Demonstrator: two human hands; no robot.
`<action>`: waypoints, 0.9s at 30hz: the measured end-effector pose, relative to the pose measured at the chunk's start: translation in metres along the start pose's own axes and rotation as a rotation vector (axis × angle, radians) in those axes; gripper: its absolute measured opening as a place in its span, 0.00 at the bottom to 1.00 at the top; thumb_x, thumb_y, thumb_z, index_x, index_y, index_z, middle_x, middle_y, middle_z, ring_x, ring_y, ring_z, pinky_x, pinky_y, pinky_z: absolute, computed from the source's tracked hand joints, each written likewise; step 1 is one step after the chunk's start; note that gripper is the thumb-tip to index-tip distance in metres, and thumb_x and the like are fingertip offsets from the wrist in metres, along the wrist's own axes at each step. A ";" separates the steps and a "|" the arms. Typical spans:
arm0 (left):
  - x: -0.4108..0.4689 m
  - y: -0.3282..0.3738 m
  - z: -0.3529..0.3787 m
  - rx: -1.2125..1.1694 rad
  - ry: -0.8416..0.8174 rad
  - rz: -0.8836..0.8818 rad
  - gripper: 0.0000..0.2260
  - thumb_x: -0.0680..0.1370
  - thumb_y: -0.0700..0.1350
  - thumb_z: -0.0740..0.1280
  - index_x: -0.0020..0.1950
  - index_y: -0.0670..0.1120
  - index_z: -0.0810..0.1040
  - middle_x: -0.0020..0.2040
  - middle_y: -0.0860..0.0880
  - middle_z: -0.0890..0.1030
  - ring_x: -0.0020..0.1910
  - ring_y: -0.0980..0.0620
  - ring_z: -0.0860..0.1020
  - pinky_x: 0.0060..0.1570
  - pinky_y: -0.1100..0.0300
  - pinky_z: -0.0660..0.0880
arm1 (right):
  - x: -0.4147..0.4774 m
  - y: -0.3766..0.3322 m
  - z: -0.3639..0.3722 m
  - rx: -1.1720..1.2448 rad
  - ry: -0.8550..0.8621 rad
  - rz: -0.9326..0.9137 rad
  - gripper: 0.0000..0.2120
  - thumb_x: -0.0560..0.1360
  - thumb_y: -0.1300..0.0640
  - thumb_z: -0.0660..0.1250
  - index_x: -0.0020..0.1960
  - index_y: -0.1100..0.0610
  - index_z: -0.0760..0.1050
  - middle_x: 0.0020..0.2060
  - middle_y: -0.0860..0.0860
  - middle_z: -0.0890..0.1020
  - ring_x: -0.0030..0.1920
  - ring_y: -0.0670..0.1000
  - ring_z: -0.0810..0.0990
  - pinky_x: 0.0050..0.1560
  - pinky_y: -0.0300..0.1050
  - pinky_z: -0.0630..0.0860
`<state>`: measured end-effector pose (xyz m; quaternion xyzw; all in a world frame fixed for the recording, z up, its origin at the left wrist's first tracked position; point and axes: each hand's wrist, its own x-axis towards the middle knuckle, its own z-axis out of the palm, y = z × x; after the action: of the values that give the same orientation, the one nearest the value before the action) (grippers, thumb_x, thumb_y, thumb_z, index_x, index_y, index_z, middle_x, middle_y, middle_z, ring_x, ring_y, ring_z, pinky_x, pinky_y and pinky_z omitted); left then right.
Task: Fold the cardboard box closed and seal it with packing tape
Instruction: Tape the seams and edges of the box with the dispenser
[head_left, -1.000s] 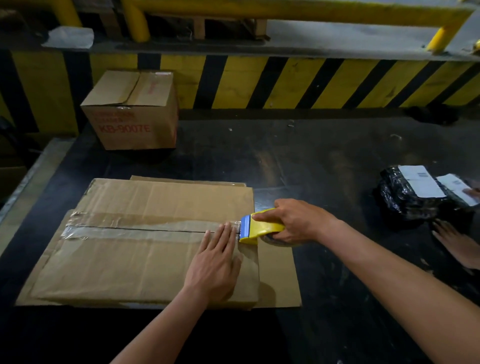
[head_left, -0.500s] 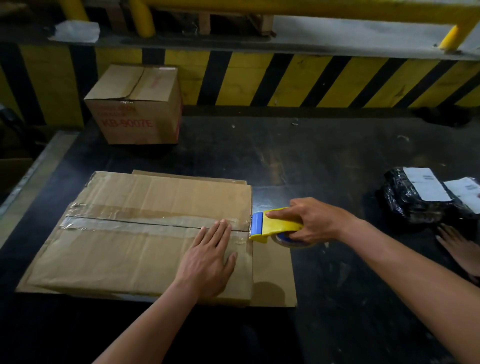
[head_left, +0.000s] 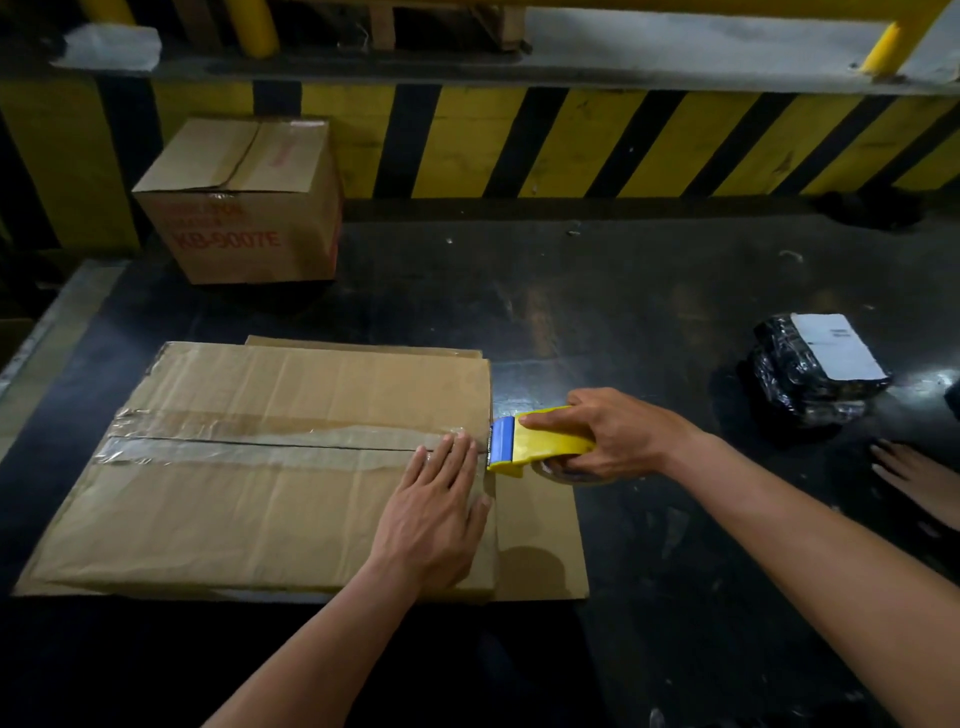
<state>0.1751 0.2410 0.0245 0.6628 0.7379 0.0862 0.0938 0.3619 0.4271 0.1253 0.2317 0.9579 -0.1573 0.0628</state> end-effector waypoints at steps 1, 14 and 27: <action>0.000 0.000 0.000 -0.002 0.004 0.002 0.31 0.83 0.60 0.44 0.84 0.46 0.48 0.84 0.49 0.46 0.82 0.53 0.42 0.79 0.53 0.37 | 0.000 0.001 -0.001 -0.005 -0.009 0.001 0.28 0.73 0.38 0.68 0.72 0.33 0.65 0.41 0.44 0.69 0.41 0.44 0.68 0.41 0.41 0.64; 0.002 0.003 -0.002 -0.003 -0.010 -0.018 0.30 0.82 0.59 0.45 0.84 0.54 0.47 0.84 0.50 0.49 0.83 0.52 0.44 0.80 0.50 0.41 | -0.007 0.014 0.003 0.011 -0.013 -0.002 0.29 0.73 0.37 0.68 0.72 0.30 0.63 0.40 0.42 0.68 0.41 0.40 0.68 0.41 0.40 0.63; 0.002 0.004 -0.002 -0.010 0.034 -0.018 0.30 0.83 0.58 0.49 0.84 0.53 0.50 0.84 0.50 0.50 0.82 0.54 0.43 0.79 0.54 0.36 | -0.018 0.035 -0.001 0.032 -0.035 0.027 0.29 0.70 0.33 0.65 0.70 0.27 0.62 0.41 0.41 0.69 0.43 0.40 0.69 0.42 0.40 0.64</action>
<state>0.1777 0.2433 0.0276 0.6541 0.7449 0.1001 0.0852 0.3939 0.4492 0.1197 0.2429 0.9508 -0.1759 0.0780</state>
